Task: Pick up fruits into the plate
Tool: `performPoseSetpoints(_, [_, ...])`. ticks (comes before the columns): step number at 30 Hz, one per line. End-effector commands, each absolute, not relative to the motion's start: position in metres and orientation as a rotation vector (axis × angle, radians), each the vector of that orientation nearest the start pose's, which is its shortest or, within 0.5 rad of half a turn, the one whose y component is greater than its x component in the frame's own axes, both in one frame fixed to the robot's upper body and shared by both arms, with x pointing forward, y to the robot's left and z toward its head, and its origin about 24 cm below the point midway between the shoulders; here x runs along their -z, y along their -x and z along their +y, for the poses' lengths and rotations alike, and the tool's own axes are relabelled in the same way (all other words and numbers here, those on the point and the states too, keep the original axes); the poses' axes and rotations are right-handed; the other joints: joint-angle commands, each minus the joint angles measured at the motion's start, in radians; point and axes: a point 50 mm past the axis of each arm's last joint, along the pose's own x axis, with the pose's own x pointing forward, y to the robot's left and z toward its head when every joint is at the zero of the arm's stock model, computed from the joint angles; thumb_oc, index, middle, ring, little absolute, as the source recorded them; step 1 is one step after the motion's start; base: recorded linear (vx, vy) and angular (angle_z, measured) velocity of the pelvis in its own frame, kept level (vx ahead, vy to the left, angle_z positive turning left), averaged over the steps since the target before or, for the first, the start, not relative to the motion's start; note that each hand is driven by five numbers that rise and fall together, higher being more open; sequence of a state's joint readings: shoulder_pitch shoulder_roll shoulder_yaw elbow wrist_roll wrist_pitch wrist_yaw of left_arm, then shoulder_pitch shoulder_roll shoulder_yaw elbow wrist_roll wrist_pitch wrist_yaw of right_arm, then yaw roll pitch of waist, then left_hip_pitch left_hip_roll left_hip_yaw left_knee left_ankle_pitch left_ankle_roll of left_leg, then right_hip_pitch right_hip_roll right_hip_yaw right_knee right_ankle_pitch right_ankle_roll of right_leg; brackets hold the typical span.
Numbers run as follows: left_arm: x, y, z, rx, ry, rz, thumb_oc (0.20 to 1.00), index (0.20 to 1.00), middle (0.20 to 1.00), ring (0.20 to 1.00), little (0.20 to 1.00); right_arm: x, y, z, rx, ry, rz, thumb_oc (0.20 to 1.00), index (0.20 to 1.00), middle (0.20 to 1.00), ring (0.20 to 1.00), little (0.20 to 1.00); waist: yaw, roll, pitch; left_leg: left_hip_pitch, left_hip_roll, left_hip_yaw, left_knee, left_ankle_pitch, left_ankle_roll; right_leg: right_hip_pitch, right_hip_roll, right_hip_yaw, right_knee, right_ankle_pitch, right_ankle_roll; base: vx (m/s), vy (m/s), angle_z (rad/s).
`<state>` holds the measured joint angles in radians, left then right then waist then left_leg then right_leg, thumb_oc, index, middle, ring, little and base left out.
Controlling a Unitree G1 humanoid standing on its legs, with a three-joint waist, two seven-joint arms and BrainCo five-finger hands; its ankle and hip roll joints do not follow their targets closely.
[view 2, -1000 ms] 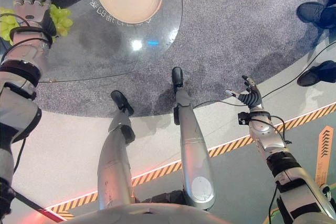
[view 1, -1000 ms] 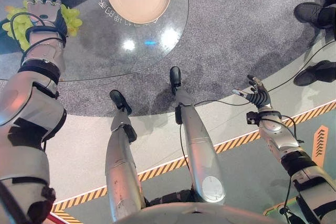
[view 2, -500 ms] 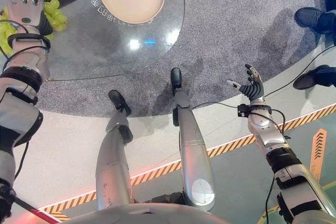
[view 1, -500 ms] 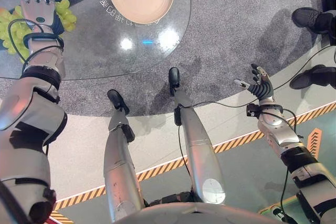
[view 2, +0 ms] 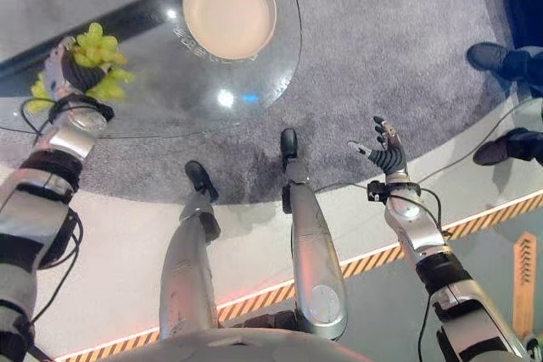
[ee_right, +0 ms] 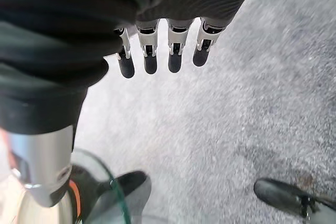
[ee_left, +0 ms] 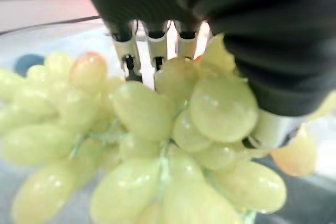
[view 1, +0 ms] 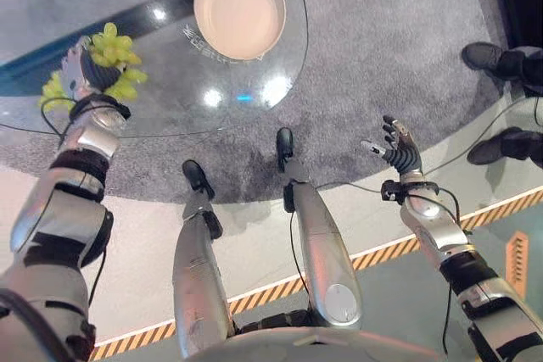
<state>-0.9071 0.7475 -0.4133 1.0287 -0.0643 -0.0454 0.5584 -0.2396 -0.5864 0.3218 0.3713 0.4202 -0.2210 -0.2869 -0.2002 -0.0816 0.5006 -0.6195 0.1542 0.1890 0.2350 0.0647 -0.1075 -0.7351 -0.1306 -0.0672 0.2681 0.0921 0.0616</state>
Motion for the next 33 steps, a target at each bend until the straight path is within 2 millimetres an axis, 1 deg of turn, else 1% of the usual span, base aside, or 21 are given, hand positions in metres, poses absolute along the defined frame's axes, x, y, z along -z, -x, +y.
performPoseSetpoints(1, [-0.172, -0.351, 0.335, -0.774, -0.554, -0.200, 0.200, 0.200, 0.200, 0.200, 0.200, -0.049, -0.273, -0.228, 0.062, 0.200, -0.063, 1.000, 1.000, 1.000, 1.000, 1.000, 0.034, 0.014, 0.019, 0.088, -0.102, -0.018, -0.018, -0.077, 0.015, 0.167, 0.042, -0.052, -0.022, -0.123, 0.027, -0.02, 0.028, 0.05])
performPoseSetpoints(4, [-0.167, -0.348, 0.333, -0.763, -0.476, -0.211, 0.200, 0.200, 0.200, 0.200, 0.200, -0.045, -0.271, -0.225, 0.038, 0.205, -0.051, 1.000, 1.000, 1.000, 1.000, 1.000, 0.044, 0.019, 0.019, 0.147, -0.101, -0.015, -0.033, -0.080, 0.014, 0.226, 0.030, -0.066, -0.035, -0.128, 0.032, 0.00, 0.005, 0.01])
performPoseSetpoints(6, [-0.160, -0.344, 0.329, -0.730, -0.356, -0.233, 0.200, 0.200, 0.200, 0.200, 0.200, -0.041, -0.268, -0.222, 0.007, 0.219, -0.035, 1.000, 1.000, 1.000, 1.000, 1.000, 0.057, 0.027, 0.019, 0.238, -0.101, -0.013, -0.061, -0.084, 0.013, 0.315, 0.015, -0.082, -0.055, -0.134, 0.037, 0.00, 0.019, 0.11])
performPoseSetpoints(7, [-0.160, -0.343, 0.328, -0.723, -0.333, -0.240, 0.200, 0.200, 0.200, 0.200, 0.200, -0.040, -0.268, -0.222, 0.003, 0.217, -0.031, 1.000, 1.000, 1.000, 1.000, 1.000, 0.060, 0.028, 0.019, 0.254, -0.101, -0.013, -0.066, -0.085, 0.013, 0.332, 0.012, -0.085, -0.059, -0.135, 0.038, 0.00, 0.011, 0.09])
performPoseSetpoints(8, [-0.155, -0.340, 0.326, -0.699, -0.254, -0.253, 0.200, 0.200, 0.200, 0.200, 0.200, -0.037, -0.265, -0.220, -0.034, 0.234, -0.019, 1.000, 1.000, 1.000, 1.000, 1.000, 0.067, 0.031, 0.001, 0.298, -0.099, -0.012, -0.085, -0.086, 0.012, 0.376, 0.002, -0.091, -0.074, -0.137, 0.043, 0.00, -0.002, 0.08])
performPoseSetpoints(10, [-0.150, -0.337, 0.322, -0.670, -0.201, -0.266, 0.200, 0.200, 0.200, 0.200, 0.200, -0.035, -0.263, -0.218, -0.066, 0.240, -0.014, 1.000, 1.000, 1.000, 1.000, 1.000, 0.073, 0.033, -0.018, 0.329, -0.097, -0.013, -0.102, -0.086, 0.010, 0.409, -0.004, -0.095, -0.089, -0.138, 0.046, 0.01, -0.015, 0.09])
performPoseSetpoints(13, [-0.135, -0.329, 0.314, -0.608, -0.083, -0.271, 0.200, 0.200, 0.200, 0.200, 0.200, -0.029, -0.258, -0.213, -0.124, 0.241, 0.012, 1.000, 1.000, 1.000, 1.000, 1.000, 0.087, 0.039, -0.069, 0.402, -0.088, -0.014, -0.149, -0.080, 0.003, 0.495, -0.016, -0.111, -0.140, -0.132, 0.053, 0.07, -0.029, 0.08])
performPoseSetpoints(14, [-0.127, -0.325, 0.309, -0.577, -0.030, -0.268, 0.200, 0.200, 0.200, 0.200, 0.200, -0.027, -0.256, -0.211, -0.159, 0.242, 0.030, 1.000, 1.000, 1.000, 1.000, 1.000, 0.093, 0.043, -0.102, 0.437, -0.087, -0.014, -0.176, -0.074, 0.001, 0.538, -0.021, -0.120, -0.173, -0.123, 0.056, 0.12, -0.012, 0.05])
performPoseSetpoints(16, [-0.122, -0.322, 0.302, -0.528, 0.028, -0.275, 0.200, 0.200, 0.200, 0.200, 0.200, -0.027, -0.255, -0.209, -0.204, 0.260, 0.039, 1.000, 1.000, 1.000, 1.000, 1.000, 0.101, 0.049, -0.133, 0.468, -0.084, -0.014, -0.197, -0.072, -0.001, 0.576, -0.026, -0.133, -0.194, -0.121, 0.059, 0.09, -0.002, 0.04])
performPoseSetpoints(17, [-0.121, -0.321, 0.302, -0.528, 0.029, -0.273, 0.200, 0.200, 0.200, 0.200, 0.200, -0.026, -0.255, -0.209, -0.205, 0.261, 0.040, 1.000, 1.000, 1.000, 1.000, 1.000, 0.101, 0.050, -0.133, 0.471, -0.084, -0.014, -0.199, -0.071, -0.001, 0.579, -0.026, -0.134, -0.196, -0.121, 0.059, 0.05, -0.001, 0.09])
performPoseSetpoints(18, [-0.118, -0.319, 0.296, -0.491, 0.063, -0.277, 0.200, 0.200, 0.200, 0.200, 0.200, -0.028, -0.255, -0.207, -0.235, 0.268, 0.039, 1.000, 1.000, 1.000, 1.000, 1.000, 0.106, 0.053, -0.152, 0.488, -0.083, -0.017, -0.206, -0.071, -0.001, 0.599, -0.028, -0.136, -0.205, -0.119, 0.060, 0.08, -0.029, 0.09])
performPoseSetpoints(19, [-0.117, -0.315, 0.285, -0.426, 0.101, -0.286, 0.200, 0.200, 0.200, 0.200, 0.200, -0.033, -0.257, -0.206, -0.293, 0.294, 0.033, 1.000, 1.000, 1.000, 1.000, 1.000, 0.119, 0.057, -0.185, 0.515, -0.078, -0.019, -0.215, -0.072, -0.002, 0.634, -0.035, -0.152, -0.216, -0.117, 0.061, 0.10, -0.040, 0.06])
performPoseSetpoints(21, [-0.118, -0.312, 0.271, -0.344, 0.132, -0.291, 0.200, 0.200, 0.200, 0.200, 0.200, -0.042, -0.260, -0.206, -0.348, 0.316, 0.026, 1.000, 1.000, 1.000, 1.000, 1.000, 0.133, 0.061, -0.222, 0.544, -0.074, -0.023, -0.219, -0.073, 0.000, 0.674, -0.042, -0.167, -0.227, -0.115, 0.064, 0.12, -0.048, 0.01])
performPoseSetpoints(23, [-0.118, -0.309, 0.263, -0.286, 0.155, -0.296, 0.200, 0.200, 0.200, 0.200, 0.200, -0.050, -0.264, -0.205, -0.391, 0.344, 0.013, 1.000, 1.000, 1.000, 1.000, 1.000, 0.144, 0.064, -0.242, 0.563, -0.070, -0.027, -0.220, -0.074, 0.001, 0.697, -0.046, -0.174, -0.233, -0.114, 0.064, 0.10, -0.032, 0.13])
performPoseSetpoints(25, [-0.119, -0.307, 0.247, -0.173, 0.176, -0.295, 0.200, 0.200, 0.200, 0.200, 0.200, -0.065, -0.271, -0.200, -0.466, 0.366, -0.011, 1.000, 1.000, 1.000, 1.000, 1.000, 0.160, 0.065, -0.275, 0.596, -0.067, -0.036, -0.229, -0.081, 0.001, 0.737, -0.047, -0.181, -0.250, -0.112, 0.066, 0.10, -0.046, 0.11])
performPoseSetpoints(26, [-0.120, -0.306, 0.244, -0.153, 0.178, -0.293, 0.200, 0.200, 0.200, 0.200, 0.200, -0.068, -0.273, -0.199, -0.479, 0.365, -0.017, 1.000, 1.000, 1.000, 1.000, 1.000, 0.163, 0.065, -0.281, 0.602, -0.066, -0.038, -0.231, -0.081, 0.000, 0.743, -0.048, -0.183, -0.253, -0.111, 0.067, 0.08, -0.052, 0.07])
performPoseSetpoints(28, [-0.124, -0.306, 0.234, -0.082, 0.190, -0.296, 0.200, 0.200, 0.200, 0.200, 0.200, -0.081, -0.278, -0.191, -0.535, 0.389, -0.052, 1.000, 1.000, 1.000, 1.000, 1.000, 0.173, 0.062, -0.300, 0.622, -0.062, -0.040, -0.239, -0.083, 0.000, 0.764, -0.049, -0.190, -0.259, -0.111, 0.069, 0.07, -0.052, 0.06])
performPoseSetpoints(30, [-0.130, -0.306, 0.224, 0.004, 0.208, -0.296, 0.200, 0.200, 0.200, 0.200, 0.200, -0.101, -0.286, -0.178, -0.618, 0.420, -0.097, 1.000, 1.000, 1.000, 1.000, 1.000, 0.186, 0.061, -0.326, 0.647, -0.056, -0.040, -0.250, -0.083, 0.000, 0.791, -0.050, -0.199, -0.269, -0.109, 0.071, 0.07, -0.045, 0.00])
performPoseSetpoints(31, [-0.130, -0.306, 0.224, 0.004, 0.208, -0.296, 0.200, 0.200, 0.200, 0.200, 0.200, -0.101, -0.286, -0.178, -0.618, 0.420, -0.097, 1.000, 1.000, 1.000, 1.000, 1.000, 0.186, 0.061, -0.326, 0.647, -0.056, -0.040, -0.250, -0.083, 0.000, 0.791, -0.050, -0.199, -0.269, -0.109, 0.071, 0.07, -0.035, 0.04])
performPoseSetpoints(32, [-0.132, -0.304, 0.216, 0.075, 0.225, -0.299, 0.200, 0.200, 0.200, 0.200, 0.200, -0.117, -0.290, -0.167, -0.685, 0.425, -0.136, 1.000, 1.000, 1.000, 1.000, 1.000, 0.194, 0.060, -0.342, 0.663, -0.053, -0.040, -0.253, -0.086, 0.000, 0.809, -0.050, -0.203, -0.274, -0.111, 0.071, 0.07, -0.031, 0.05])
performPoseSetpoints(33, [-0.134, -0.304, 0.212, 0.106, 0.233, -0.303, 0.200, 0.200, 0.200, 0.200, 0.200, -0.124, -0.291, -0.161, -0.714, 0.418, -0.150, 1.000, 1.000, 1.000, 1.000, 1.000, 0.196, 0.060, -0.349, 0.673, -0.051, -0.040, -0.256, -0.088, -0.001, 0.819, -0.049, -0.203, -0.277, -0.111, 0.071, 0.08, -0.038, 0.09])
